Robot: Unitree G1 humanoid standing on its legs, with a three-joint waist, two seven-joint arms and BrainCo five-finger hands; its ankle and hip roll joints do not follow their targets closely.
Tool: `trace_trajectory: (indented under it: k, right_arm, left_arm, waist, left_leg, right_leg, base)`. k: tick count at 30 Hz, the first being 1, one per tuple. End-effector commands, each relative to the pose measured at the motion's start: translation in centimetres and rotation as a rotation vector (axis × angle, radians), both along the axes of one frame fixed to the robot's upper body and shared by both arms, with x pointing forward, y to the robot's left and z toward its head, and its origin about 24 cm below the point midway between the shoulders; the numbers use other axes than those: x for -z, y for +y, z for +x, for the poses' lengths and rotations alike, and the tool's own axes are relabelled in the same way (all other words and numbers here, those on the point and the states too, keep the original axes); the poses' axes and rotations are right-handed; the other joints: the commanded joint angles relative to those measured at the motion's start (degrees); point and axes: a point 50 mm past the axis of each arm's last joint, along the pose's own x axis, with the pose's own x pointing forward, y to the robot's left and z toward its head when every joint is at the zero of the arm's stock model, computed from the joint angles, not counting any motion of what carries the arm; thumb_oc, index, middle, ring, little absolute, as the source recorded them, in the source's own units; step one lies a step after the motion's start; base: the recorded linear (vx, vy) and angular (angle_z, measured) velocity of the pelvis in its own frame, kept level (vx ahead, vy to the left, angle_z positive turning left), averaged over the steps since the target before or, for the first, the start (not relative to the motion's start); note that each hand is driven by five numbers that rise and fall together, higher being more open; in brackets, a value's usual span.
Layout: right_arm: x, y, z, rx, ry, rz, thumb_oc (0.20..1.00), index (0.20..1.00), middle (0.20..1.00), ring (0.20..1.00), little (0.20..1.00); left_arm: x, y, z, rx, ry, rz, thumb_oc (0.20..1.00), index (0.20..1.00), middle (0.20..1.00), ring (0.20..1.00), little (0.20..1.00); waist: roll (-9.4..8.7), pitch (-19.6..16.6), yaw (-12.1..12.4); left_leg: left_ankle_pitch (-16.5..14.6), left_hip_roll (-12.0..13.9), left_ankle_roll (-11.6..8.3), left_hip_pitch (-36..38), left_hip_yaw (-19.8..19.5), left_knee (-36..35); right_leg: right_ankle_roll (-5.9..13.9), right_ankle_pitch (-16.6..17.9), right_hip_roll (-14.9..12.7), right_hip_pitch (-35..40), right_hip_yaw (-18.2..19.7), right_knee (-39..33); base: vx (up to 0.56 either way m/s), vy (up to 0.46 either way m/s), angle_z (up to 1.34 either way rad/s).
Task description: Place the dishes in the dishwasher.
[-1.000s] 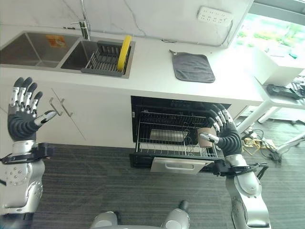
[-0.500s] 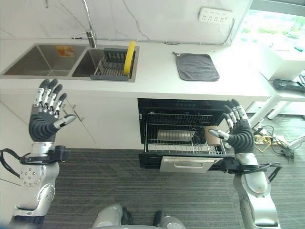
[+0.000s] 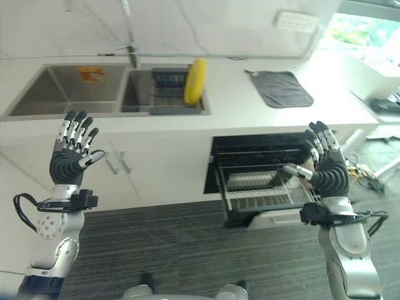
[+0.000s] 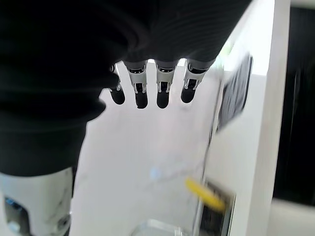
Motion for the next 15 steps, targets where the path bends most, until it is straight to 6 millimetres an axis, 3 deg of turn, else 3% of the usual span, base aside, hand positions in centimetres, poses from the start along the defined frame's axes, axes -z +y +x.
trace_trajectory:
  k: [1, 2, 4, 5, 6, 7, 10, 15]
  right_arm:
    - [-3.0, -0.4, 0.7, -0.001, -0.190, -0.014, 1.000, 1.000, 1.000, 1.000, 1.000]
    - [-2.8, -0.1, 0.9, 0.002, -0.191, -0.005, 1.000, 1.000, 1.000, 1.000, 1.000]
    - [-2.3, 0.4, 1.7, 0.000, -0.160, -0.005, 1.000, 1.000, 1.000, 1.000, 1.000]
    - [-2.1, 0.4, 1.8, -0.005, -0.160, -0.005, 1.000, 1.000, 1.000, 1.000, 1.000]
    - [-2.3, 0.2, 1.5, -0.004, -0.169, -0.006, 1.000, 1.000, 1.000, 1.000, 1.000]
    - [-2.2, 0.1, 1.1, 0.001, -0.185, 0.001, 1.000, 1.000, 1.000, 1.000, 1.000]
    - [-2.3, 0.1, 1.1, 0.023, -0.207, 0.008, 1.000, 1.000, 1.000, 1.000, 1.000]
    - [-3.1, 0.1, 1.3, 0.052, -0.207, -0.043, 1.000, 1.000, 1.000, 1.000, 1.000]
  left_arm:
    - [-2.4, 0.0, -1.1, 0.042, -0.096, 0.055, 1.000, 1.000, 1.000, 1.000, 1.000]
    - [-2.5, -0.1, -1.0, 0.042, -0.096, 0.057, 1.000, 1.000, 1.000, 1.000, 1.000]
    - [-2.9, -0.1, -0.7, 0.030, -0.106, 0.053, 1.000, 1.000, 1.000, 1.000, 1.000]
    - [-2.9, -0.4, -0.6, 0.038, -0.109, 0.052, 1.000, 1.000, 1.000, 1.000, 1.000]
    - [-2.8, -1.0, -0.8, 0.059, -0.115, 0.072, 1.000, 1.000, 1.000, 1.000, 1.000]
    - [-2.8, -1.5, -0.9, 0.075, -0.124, 0.086, 1.000, 1.000, 1.000, 1.000, 1.000]
    - [-2.7, -2.0, -1.0, 0.085, -0.130, 0.096, 1.000, 1.000, 1.000, 1.000, 1.000]
    - [-2.4, -1.8, -1.2, 0.103, -0.098, 0.021, 1.000, 1.000, 1.000, 1.000, 1.000]
  waist:
    - [2.95, -0.6, -0.5]
    - [3.02, -0.7, -0.6]
    - [2.47, -0.8, -0.9]
    - [1.98, -0.8, -1.2]
    - [1.38, -1.0, -2.1]
    - [1.08, -0.9, -2.9]
    - [1.03, -0.7, -3.2]
    - [0.48, -0.8, -3.0]
  left_leg:
    - [-0.4, 2.5, -1.26, 3.0, -1.5, -4.3]
    - [-0.9, 2.0, -0.68, 3.0, -1.6, -4.3]
    - [-2.4, 0.0, 0.25, 4.0, -0.6, -4.3]
    - [-2.9, -0.4, 0.26, 4.0, -0.4, -4.3]
    - [-3.4, -1.1, 0.63, 4.3, -0.9, -4.3]
    - [-4.0, -1.8, 1.45, 4.6, -1.6, -4.3]
    - [-4.2, -2.0, 1.72, 5.2, -1.8, -4.2]
    - [-7.4, -2.0, 1.22, 4.0, -1.2, 5.6]
  right_leg:
    - [3.39, -6.6, 1.5, 0.0, -1.7, 6.9]
    - [3.14, -7.8, 3.0, -0.4, -1.3, 7.1]
    - [2.47, -10.9, 10.9, -0.9, -4.2, 0.6]
    - [2.04, -11.9, 14.0, -0.6, -3.8, -5.0]
    - [1.45, -11.7, 17.1, -0.6, -1.0, -10.2]
    - [1.17, -10.9, 18.1, -1.5, 1.6, -10.1]
    - [-0.31, -12.9, 19.8, -1.5, 3.2, -8.8]
    - [-2.50, -14.6, 19.5, -0.1, 2.4, -7.9]
  base:
    - [0.18, 0.302, -0.14]
    - [0.27, 0.294, -0.10]
    - [0.37, 0.126, -0.11]
    - [0.39, -0.164, -0.57]
    - [0.39, -0.243, -0.62]
    - [0.33, -0.242, -0.38]
    - [0.25, -0.243, 0.58]
    - [0.22, -0.191, 0.18]
